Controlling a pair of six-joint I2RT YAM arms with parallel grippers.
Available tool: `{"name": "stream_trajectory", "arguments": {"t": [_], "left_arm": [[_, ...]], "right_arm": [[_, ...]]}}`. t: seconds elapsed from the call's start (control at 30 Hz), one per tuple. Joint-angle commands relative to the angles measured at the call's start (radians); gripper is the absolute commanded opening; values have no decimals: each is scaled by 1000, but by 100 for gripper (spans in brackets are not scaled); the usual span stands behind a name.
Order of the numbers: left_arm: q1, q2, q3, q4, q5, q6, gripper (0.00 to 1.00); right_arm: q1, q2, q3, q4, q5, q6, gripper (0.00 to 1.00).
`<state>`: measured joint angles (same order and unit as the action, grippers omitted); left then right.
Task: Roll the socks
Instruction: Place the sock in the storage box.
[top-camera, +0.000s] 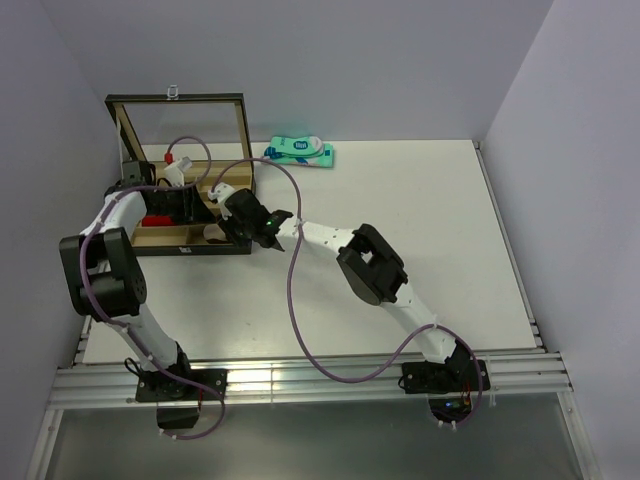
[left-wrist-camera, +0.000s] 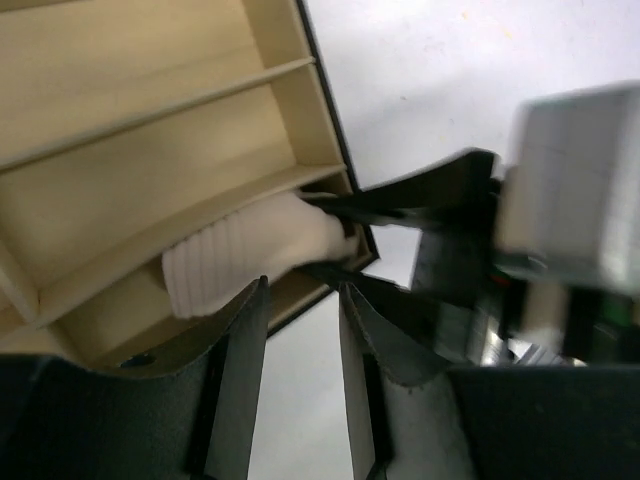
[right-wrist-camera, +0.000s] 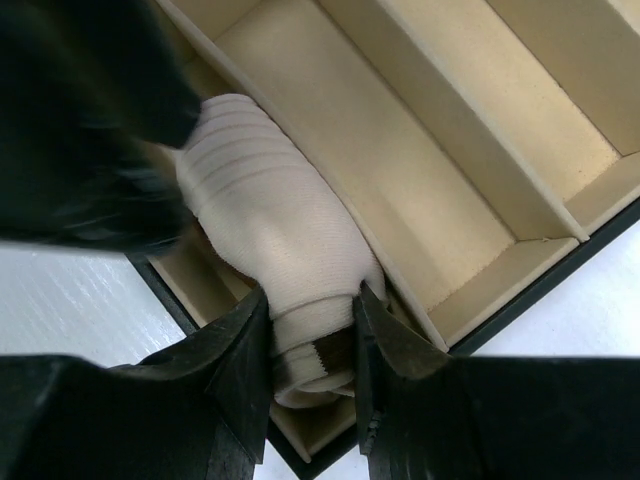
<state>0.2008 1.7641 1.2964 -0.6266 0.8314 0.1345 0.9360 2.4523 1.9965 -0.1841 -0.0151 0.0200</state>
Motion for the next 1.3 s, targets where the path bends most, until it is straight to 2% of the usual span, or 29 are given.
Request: {"name": "stream_trajectory", "arguments": {"t": [0.0,0.17,0.6,0.67,0.8,0.9,1.27], "left_arm": [[-8,23,-29,162,-23,-88,39],[-12,69,-42,228,-40,-114,39],[-47,71,-120,235,-141,-44,37],[-55,69,-124,234,-156,-38,37],[-67,70,-132,229,-202,-26,37],[-77,72,-128,226,-219,-21,36],[-90,87,-103,200,-222,-7,36]], "right_arm": [[12,148,-82,-334,-8,-38,0],[11,146,-74,-336,-20,-32,0],[12,126,-107,-305,-19,-22,1],[11,114,-114,-287,-17,-22,6],[12,76,-137,-256,-14,4,28],[11,30,-171,-218,-6,12,37],[11,-64,-199,-209,-29,11,54]]}}
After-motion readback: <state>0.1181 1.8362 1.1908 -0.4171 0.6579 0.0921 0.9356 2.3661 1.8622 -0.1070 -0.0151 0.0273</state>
